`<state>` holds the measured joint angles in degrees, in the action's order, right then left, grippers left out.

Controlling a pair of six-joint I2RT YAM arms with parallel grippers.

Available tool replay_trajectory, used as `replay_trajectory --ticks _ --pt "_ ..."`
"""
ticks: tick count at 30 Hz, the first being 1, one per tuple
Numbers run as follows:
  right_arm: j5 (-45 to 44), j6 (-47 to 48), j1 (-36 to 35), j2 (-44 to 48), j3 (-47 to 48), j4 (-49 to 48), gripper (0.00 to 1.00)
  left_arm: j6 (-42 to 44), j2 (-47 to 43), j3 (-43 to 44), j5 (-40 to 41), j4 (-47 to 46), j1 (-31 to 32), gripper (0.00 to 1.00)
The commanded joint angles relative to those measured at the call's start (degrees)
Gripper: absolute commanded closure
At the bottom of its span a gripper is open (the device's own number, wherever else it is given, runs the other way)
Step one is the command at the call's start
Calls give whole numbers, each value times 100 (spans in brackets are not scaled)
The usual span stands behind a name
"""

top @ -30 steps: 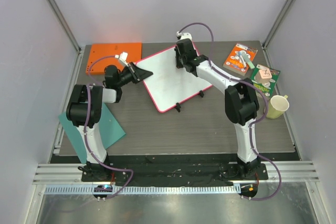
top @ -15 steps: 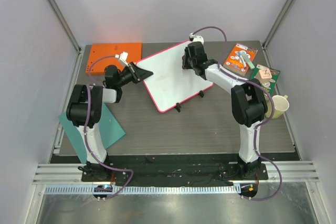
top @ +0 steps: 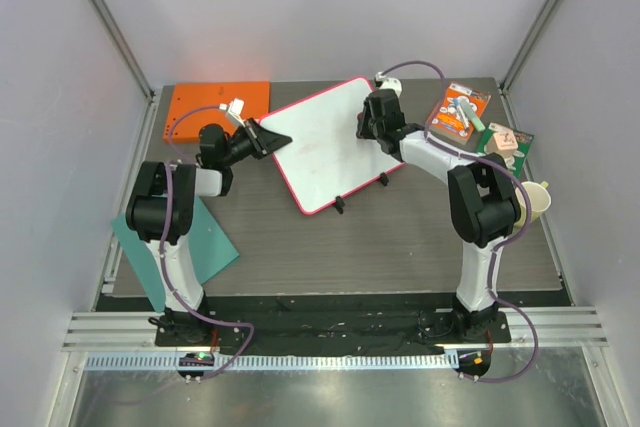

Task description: Erase the whiteboard

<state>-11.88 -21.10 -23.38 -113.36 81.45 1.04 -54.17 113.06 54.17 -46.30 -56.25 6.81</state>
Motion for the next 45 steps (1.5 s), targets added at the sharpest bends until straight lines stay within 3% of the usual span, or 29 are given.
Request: replay_trajectory --ticks 1,16,27,33,41,44,45 --pt "81 19 -35 -503 -876 1769 99 1453 -152 -135 -344 -176 233 100" --pt "-148 27 -334 375 -1948 1610 99 1453 -170 -153 -318 -176 242 100" --pt "1 -43 -545 2123 -2080 1742 99 1480 -187 -153 -397 -229 242 100" --pt "19 -192 -914 2933 -2826 2083 99 1480 -196 -161 -379 -237 233 100" --pt "45 -772 -1248 3768 -4162 2243 99 1664 -372 -267 -160 0 233 93" --pt "-16 -886 -1266 3874 -4427 2243 90 1699 -407 -302 -89 79 224 88" --pt "1 -887 -1292 3892 -4419 2208 79 1708 -407 -302 -81 105 233 87"
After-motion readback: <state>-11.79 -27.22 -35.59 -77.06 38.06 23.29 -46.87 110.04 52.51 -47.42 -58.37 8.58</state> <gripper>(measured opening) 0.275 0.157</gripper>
